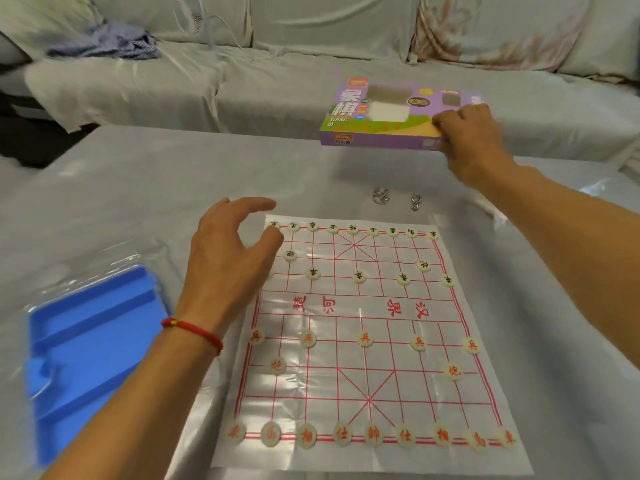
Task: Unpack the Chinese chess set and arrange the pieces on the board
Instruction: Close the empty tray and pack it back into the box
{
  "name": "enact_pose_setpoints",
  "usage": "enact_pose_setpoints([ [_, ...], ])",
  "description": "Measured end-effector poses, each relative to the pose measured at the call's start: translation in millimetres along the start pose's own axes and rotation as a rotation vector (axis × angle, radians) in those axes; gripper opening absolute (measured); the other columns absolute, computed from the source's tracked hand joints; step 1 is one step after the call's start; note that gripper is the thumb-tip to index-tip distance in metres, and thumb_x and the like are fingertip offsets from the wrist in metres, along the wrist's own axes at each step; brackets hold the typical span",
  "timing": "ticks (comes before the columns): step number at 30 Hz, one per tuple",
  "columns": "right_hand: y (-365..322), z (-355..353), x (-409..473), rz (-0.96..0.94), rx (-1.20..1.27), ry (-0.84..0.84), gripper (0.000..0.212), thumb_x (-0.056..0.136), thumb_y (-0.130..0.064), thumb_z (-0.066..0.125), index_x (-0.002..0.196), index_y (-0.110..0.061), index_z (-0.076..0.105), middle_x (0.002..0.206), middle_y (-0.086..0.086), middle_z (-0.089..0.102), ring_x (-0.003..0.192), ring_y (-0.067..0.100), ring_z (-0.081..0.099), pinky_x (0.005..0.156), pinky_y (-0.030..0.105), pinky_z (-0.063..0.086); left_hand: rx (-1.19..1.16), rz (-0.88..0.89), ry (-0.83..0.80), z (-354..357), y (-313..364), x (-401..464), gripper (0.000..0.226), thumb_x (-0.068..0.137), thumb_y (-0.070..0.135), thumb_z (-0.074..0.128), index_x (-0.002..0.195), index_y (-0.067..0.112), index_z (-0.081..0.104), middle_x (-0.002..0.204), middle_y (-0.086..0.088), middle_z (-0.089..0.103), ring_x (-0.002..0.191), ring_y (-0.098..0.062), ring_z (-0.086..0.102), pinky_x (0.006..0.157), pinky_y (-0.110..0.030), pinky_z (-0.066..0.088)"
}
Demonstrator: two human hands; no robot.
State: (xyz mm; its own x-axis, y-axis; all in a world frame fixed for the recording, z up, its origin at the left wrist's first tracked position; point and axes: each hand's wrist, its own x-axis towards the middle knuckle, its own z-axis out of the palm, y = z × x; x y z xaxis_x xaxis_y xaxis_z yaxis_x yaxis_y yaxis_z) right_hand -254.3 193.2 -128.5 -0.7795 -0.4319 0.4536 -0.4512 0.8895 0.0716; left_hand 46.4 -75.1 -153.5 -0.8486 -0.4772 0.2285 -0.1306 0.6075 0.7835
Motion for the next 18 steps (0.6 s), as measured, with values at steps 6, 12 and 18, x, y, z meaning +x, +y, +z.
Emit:
enact_pose_setpoints([
  [6, -116, -67, -31, -0.310, 0.232, 0.049, 0.034, 0.091, -0.015, 0.066, 0.124, -0.008, 0.061, 0.109, 0.021, 0.060, 0.103, 0.043, 0.049, 0.086, 0.051, 0.044, -0.692, -0.321, 0.056, -45, -7, -14, 0.022, 0.091, 0.025, 0.069, 0.111, 0.015, 0.069, 0.112, -0.008, 0.070, 0.098, -0.021, 0.071, 0.091, -0.038, 0.057],
  [12, -251, -84, -78, -0.646, 0.400, -0.021, 0.036, 0.093, -0.023, 0.064, 0.125, -0.008, 0.062, 0.118, 0.016, 0.062, 0.107, 0.036, 0.051, 0.092, 0.041, 0.041, -1.388, -0.470, 0.103, -88, -32, -33, 0.049, 0.089, 0.032, 0.069, 0.132, 0.016, 0.053, 0.125, -0.018, 0.065, 0.108, -0.032, 0.068, 0.091, -0.045, 0.057],
  [18, -276, -67, -92, -0.607, 0.437, 0.110, 0.041, 0.098, -0.039, 0.049, 0.129, -0.013, 0.059, 0.126, 0.009, 0.061, 0.116, 0.026, 0.052, 0.101, 0.041, 0.039, -1.415, -0.587, 0.328, -105, -54, -15, 0.040, 0.093, 0.014, 0.065, 0.131, 0.012, 0.054, 0.121, -0.020, 0.067, 0.092, -0.032, 0.073, 0.071, -0.044, 0.061],
])
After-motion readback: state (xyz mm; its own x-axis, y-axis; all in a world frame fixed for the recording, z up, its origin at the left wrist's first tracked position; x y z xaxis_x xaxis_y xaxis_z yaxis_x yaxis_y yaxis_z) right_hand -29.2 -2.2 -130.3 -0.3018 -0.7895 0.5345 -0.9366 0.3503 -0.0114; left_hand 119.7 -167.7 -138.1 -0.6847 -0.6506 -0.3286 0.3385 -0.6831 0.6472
